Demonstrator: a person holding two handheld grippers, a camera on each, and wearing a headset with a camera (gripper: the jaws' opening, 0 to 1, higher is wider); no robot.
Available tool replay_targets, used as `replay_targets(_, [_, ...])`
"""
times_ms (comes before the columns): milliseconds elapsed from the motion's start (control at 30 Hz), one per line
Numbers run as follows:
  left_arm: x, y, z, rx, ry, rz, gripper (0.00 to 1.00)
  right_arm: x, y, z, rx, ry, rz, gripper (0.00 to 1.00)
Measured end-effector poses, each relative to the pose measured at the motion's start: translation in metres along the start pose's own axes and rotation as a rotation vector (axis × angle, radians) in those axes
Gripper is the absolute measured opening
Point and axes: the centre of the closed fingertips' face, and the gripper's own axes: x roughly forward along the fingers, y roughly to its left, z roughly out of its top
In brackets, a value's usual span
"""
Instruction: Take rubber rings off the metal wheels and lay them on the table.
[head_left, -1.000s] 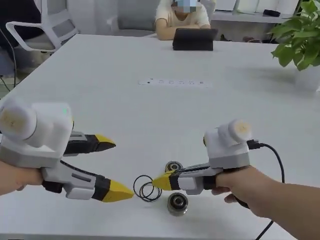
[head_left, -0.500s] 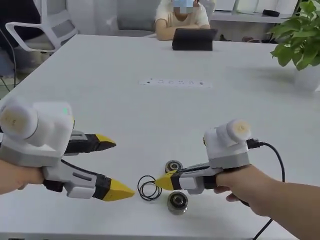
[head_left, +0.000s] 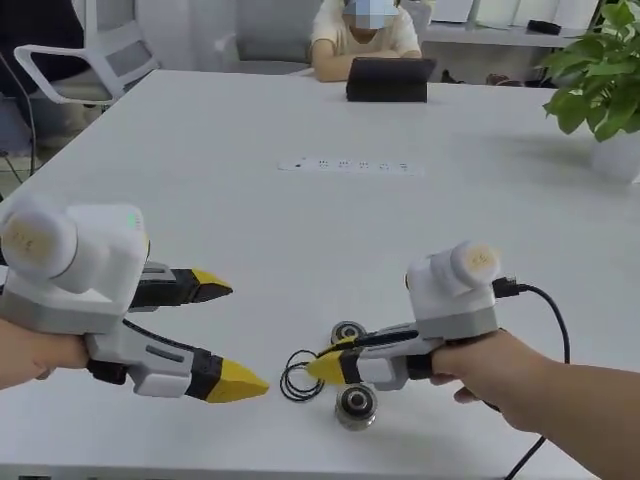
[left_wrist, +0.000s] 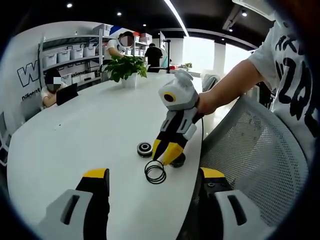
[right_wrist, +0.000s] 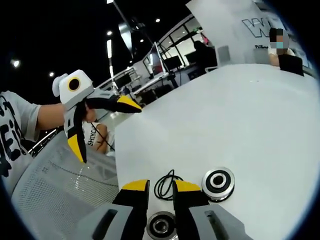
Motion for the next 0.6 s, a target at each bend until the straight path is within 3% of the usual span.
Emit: replay_targets(600, [0.0052, 0.0022, 0.0012, 0.001, 0.008, -0.007, 0.69, -0.0045, -0.0003, 0.004, -0.072, -0.025, -0.013, 0.3])
